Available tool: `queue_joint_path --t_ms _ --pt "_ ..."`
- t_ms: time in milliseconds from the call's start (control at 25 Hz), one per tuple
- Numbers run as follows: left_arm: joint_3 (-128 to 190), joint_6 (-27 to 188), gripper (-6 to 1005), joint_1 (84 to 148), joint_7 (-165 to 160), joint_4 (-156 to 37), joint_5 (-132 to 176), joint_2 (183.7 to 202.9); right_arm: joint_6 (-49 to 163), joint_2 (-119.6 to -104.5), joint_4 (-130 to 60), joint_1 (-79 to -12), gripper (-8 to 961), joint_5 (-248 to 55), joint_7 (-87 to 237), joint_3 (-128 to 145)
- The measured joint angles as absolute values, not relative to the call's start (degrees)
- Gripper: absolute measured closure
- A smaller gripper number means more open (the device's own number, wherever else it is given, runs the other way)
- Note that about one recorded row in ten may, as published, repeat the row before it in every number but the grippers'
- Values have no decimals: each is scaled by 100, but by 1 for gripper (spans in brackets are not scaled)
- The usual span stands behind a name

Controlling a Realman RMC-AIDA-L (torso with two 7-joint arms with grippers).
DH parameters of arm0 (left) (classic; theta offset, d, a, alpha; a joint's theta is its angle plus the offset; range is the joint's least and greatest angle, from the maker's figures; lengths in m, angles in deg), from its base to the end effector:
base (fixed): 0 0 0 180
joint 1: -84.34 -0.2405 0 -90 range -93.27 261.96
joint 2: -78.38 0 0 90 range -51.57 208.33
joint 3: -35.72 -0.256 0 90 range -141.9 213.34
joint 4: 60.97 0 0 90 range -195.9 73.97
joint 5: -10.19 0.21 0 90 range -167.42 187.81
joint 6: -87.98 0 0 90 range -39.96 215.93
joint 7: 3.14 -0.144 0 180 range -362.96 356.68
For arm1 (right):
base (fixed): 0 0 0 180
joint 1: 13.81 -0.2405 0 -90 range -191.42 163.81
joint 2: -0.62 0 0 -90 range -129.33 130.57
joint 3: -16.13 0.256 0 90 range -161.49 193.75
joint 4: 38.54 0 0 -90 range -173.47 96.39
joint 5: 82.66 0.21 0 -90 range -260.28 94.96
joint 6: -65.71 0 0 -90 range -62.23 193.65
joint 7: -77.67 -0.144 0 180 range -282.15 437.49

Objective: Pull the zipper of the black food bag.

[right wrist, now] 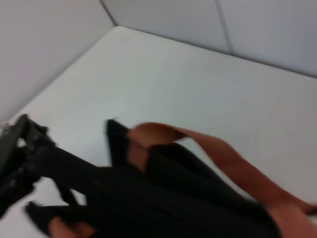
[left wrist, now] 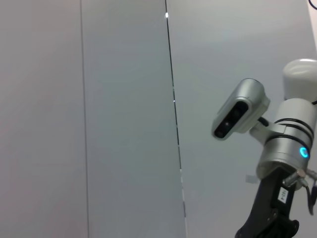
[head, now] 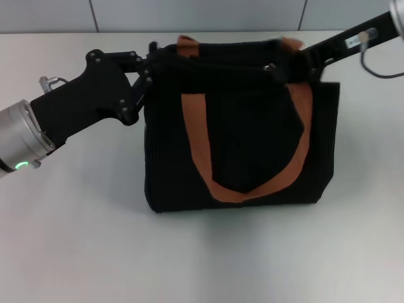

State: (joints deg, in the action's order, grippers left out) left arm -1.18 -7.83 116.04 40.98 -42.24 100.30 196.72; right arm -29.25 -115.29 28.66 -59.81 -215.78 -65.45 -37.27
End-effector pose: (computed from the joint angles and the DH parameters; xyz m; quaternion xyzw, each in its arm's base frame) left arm -0.2359 0.3244 -0.0006 -0.8666 -0.0373 -0.4323 0.2465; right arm 0.1367 0.3980 0.0574 -0.9126 0.3895 0.0401 0.1177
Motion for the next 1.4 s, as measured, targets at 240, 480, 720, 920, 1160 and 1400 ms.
queue_joint_path --t_ms 240,480,720,920,1160,1400 --pt "-95 -807 966 11526 4117 -4132 10027 19668 -3121 -11520 3020 -5900 955 -21623 -6585 -3447" --pt "-76 -796 966 11518 4128 -4127 10024 19672 -3224 -11520 3089 -5670 955 -20535 -6174 -3104" --pt "-47 -758 966 11512 4162 -4142 10024 19665 -3631 -11461 2612 -5229 836 -18837 -4846 -2547" --pt "-40 -753 966 11498 4445 -4103 10024 19644 -4864 -11428 1264 -4619 655 -17501 -2200 -2553" --pt "-57 -734 965 11517 5071 -3946 10058 19597 -5320 -11534 198 -4266 468 -18008 109 -2568" --pt "-110 -549 964 11467 5556 -3818 10149 19567 -4568 -11763 -819 -4000 261 -18999 2003 -2571"
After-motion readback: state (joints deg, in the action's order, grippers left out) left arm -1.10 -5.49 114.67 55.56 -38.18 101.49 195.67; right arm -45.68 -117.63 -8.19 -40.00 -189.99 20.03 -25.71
